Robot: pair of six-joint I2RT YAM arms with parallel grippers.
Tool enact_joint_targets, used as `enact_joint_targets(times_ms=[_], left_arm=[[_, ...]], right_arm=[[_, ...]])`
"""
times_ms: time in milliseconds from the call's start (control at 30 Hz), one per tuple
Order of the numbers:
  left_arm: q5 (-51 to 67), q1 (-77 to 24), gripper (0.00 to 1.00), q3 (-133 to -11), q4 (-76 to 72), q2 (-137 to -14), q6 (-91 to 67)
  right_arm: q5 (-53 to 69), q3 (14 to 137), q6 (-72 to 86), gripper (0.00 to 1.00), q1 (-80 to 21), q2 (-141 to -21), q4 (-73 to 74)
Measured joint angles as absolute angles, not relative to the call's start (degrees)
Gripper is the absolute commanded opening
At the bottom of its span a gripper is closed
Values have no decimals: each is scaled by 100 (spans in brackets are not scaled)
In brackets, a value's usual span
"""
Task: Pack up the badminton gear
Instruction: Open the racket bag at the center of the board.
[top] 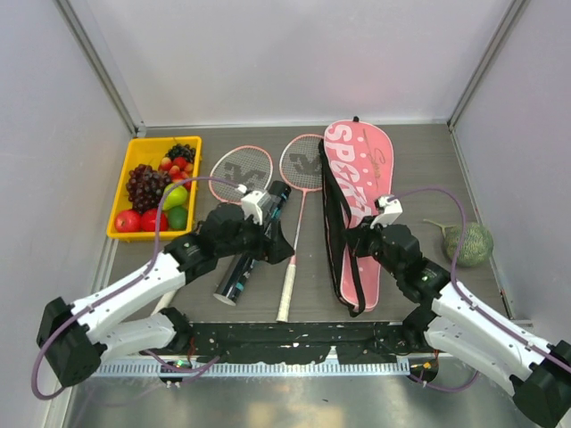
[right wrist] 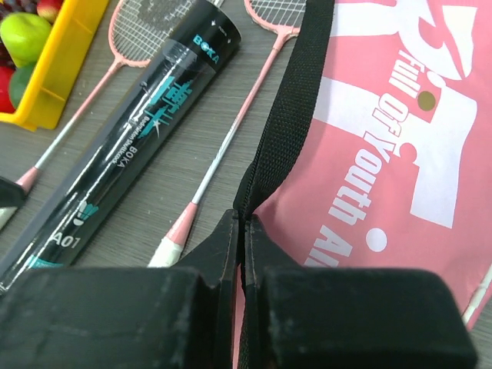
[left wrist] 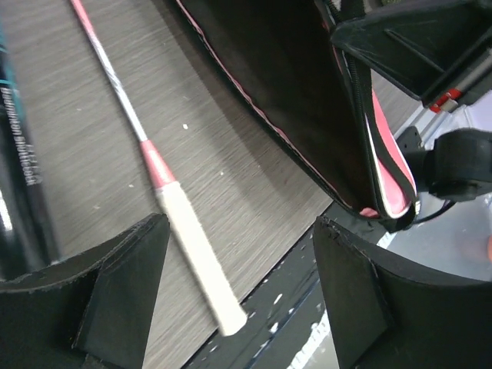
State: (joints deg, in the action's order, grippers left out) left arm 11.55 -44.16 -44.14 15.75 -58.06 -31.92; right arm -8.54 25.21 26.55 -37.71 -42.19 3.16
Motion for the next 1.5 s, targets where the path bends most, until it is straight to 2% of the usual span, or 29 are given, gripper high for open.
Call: enact_joint_targets(times_ms=[167,300,500,867,933,1033,1100,1167,1367,1433,1500], left_arm=[[705,-5004,82,-4364,1028,-6427,-3863],[405,-5363,80,-4309,386,-6925,-4495],[305,-5553,78,-4303,-657,-7940,-5227],[375,-5798,74,-4718,-1638,-9542,-5850],[434,-5848,68,-4888,-1769,-9736,-5913],[567,-5898,46,-5133,-2152,-10038,-6034],[609,-5918,21,-5137,-2443,-10132,-6110],[609,-5922,1,-5103,-2606,-10141,-6123],[432,-5920,0,-5120,-2357,-9915,-5592],[298,-5940,0,-5280,-1990,-9725,-5266],[176,-5983,0,-5568,-1627,-9598,-4936]], right_arm=[[-1039,2318,2875,6,-3771,-3693,351],[-1140,2255,2982,6,-3771,-3391,443],[-1116,2255,3118,5,-3771,-3234,543],[-1017,2255,3430,6,-3771,-2609,838],[-1015,2248,3472,6,-3771,-2482,899],[-1013,2193,3540,6,-3771,-2296,915],[-1015,2156,3590,6,-3771,-2239,950],[-1020,2141,3618,5,-3771,-2237,1000],[-1133,2143,3693,6,-3782,-2237,1435],[-1199,2193,3717,16,-3791,-2206,1629],[-1317,2296,3732,29,-3793,-2126,1813]])
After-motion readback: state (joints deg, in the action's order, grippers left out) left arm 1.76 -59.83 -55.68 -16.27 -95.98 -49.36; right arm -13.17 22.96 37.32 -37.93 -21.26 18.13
